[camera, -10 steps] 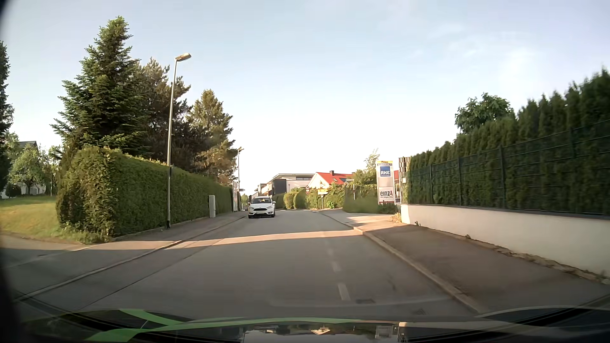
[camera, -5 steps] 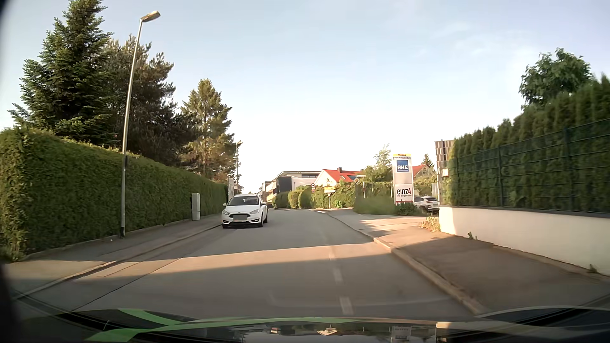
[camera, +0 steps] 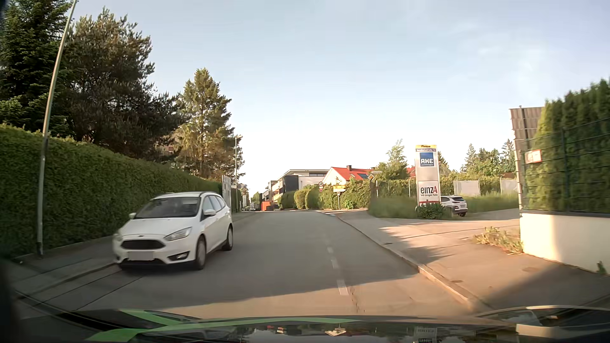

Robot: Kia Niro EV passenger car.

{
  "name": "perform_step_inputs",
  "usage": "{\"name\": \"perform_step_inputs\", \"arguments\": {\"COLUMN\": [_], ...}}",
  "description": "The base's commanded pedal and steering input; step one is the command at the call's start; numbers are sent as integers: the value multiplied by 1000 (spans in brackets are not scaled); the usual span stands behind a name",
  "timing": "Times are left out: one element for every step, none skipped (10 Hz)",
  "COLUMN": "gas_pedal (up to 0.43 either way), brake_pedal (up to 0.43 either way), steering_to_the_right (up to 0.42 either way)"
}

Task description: Follow the waypoints while adhering to traffic rules and regulations

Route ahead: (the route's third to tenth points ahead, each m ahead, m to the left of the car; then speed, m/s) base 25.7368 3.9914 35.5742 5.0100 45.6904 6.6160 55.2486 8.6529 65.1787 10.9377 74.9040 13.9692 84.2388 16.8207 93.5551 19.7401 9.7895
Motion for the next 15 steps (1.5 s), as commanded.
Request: {"name": "perform_step_inputs", "arguments": {"gas_pedal": [169,169,169,169,169,169,169,169,157,157,157,157,157,157,157], "brake_pedal": [0,0,0,0,0,0,0,0,0,0,0,0,0,0,0], "steering_to_the_right": [-28,-28,-28,-29,-30,-30,-30,-30,-30,-32,-33,-34,-33,-31,-26]}}
